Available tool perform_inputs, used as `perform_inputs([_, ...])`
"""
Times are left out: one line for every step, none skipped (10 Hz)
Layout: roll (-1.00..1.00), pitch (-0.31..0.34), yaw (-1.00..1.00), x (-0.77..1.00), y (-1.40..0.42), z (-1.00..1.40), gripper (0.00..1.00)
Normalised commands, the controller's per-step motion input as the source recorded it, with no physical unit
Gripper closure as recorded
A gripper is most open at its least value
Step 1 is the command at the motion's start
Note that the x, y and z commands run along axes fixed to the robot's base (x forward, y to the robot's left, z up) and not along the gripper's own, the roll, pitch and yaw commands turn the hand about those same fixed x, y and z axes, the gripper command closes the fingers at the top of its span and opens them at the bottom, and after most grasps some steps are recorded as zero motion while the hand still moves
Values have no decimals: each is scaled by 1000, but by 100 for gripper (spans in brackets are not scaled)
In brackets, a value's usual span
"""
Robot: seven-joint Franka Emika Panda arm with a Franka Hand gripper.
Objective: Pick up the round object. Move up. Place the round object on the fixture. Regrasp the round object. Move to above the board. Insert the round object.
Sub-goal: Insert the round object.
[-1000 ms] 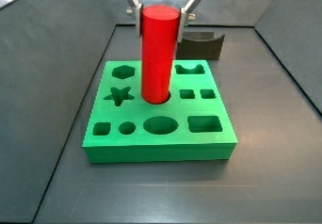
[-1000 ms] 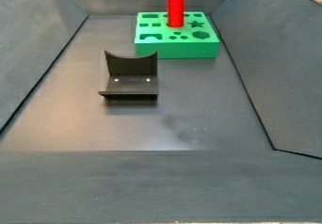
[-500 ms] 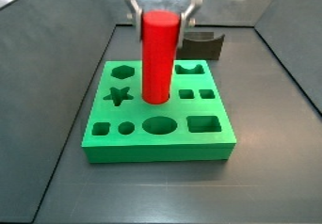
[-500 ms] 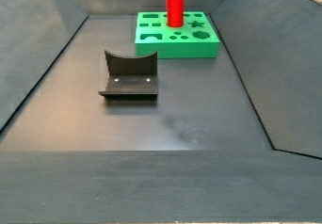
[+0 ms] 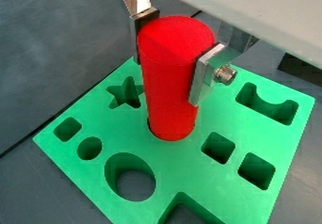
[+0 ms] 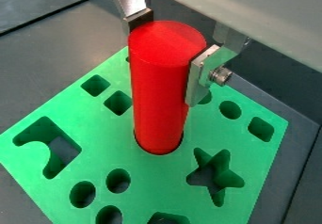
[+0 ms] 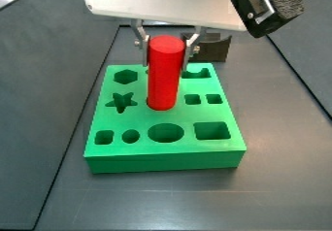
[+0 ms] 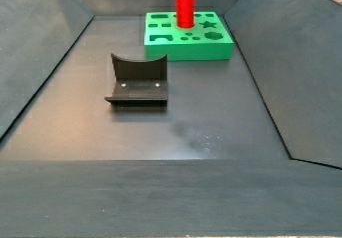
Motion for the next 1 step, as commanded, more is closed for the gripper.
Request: perform_inputs([29,0,0,0,-17,0,100])
